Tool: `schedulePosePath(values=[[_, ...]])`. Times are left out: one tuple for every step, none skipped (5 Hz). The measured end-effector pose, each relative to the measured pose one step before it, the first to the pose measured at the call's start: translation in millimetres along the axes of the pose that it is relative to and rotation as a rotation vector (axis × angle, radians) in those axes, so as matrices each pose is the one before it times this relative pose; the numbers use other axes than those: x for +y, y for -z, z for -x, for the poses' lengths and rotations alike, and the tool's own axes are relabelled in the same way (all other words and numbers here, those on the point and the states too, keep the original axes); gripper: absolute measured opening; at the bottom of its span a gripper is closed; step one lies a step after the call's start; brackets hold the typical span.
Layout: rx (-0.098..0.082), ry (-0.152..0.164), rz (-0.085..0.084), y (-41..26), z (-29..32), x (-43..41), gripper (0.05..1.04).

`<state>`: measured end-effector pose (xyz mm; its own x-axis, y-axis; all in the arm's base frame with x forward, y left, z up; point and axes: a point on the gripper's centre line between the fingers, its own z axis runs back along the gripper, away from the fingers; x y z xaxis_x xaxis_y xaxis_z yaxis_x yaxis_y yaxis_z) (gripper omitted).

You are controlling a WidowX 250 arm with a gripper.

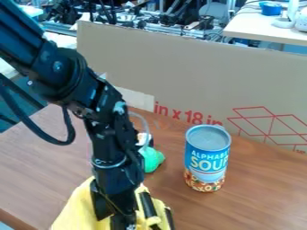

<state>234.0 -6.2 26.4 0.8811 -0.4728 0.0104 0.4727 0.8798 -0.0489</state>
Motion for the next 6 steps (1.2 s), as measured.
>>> schedulePosePath(values=[[0.0219,0.0303,0.0053,-1.38,1.29,11.87,1.002],[0.0207,-0.0080,-0.0339,-8.03,9.27,15.02,1.002],[-0.0141,0.0052,-0.1089,-36.53,-0.64,16.14,1.002],[0.0476,-0.0496,-0.0625,-23.88,17.58,7.74,1.002],[-0.0300,-0.0550,-0.0187,-9.49,13.87,6.72,1.002],[-0.0690,-0.0538,0.0550,-4.02,-7.19,-13.98,1.001]])
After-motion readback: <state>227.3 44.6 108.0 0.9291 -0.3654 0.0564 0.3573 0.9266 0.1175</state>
